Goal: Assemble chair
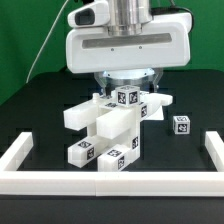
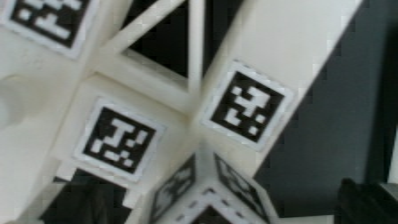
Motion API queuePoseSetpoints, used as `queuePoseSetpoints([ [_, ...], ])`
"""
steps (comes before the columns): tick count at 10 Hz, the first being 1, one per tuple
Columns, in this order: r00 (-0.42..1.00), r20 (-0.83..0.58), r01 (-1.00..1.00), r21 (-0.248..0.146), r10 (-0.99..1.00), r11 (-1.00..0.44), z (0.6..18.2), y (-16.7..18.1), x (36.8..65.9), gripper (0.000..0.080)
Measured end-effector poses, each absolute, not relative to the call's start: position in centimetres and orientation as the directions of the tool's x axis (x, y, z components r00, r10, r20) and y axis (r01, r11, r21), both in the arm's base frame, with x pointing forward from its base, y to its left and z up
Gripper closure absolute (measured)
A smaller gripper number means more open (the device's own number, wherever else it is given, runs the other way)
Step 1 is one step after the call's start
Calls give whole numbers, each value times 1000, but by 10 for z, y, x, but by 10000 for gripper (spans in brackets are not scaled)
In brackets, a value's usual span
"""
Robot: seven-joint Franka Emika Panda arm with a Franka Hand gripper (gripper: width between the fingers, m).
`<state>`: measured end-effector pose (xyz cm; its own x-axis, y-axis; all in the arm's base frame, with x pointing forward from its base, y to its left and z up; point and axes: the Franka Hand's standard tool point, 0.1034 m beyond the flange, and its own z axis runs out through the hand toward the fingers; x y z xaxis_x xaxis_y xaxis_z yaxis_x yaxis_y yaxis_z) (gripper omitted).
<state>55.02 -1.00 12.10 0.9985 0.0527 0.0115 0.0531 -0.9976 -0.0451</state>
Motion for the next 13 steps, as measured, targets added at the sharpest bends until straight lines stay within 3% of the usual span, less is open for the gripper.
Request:
queuePoseSetpoints([
  [1, 987, 21, 162, -31, 161, -986, 121, -12, 552, 151],
  [3, 863, 68, 499, 47, 501, -865, 122, -17, 563, 151],
  [4, 870, 71, 486, 48, 488, -873, 121, -18, 562, 151],
  [6, 887, 72, 455, 46, 457, -889, 121, -18, 562, 177],
  [8, 948, 79, 307, 33, 309, -951, 121, -18, 562, 517],
  [13, 989, 85, -119, -5, -119, -993, 120, -16, 562, 515],
])
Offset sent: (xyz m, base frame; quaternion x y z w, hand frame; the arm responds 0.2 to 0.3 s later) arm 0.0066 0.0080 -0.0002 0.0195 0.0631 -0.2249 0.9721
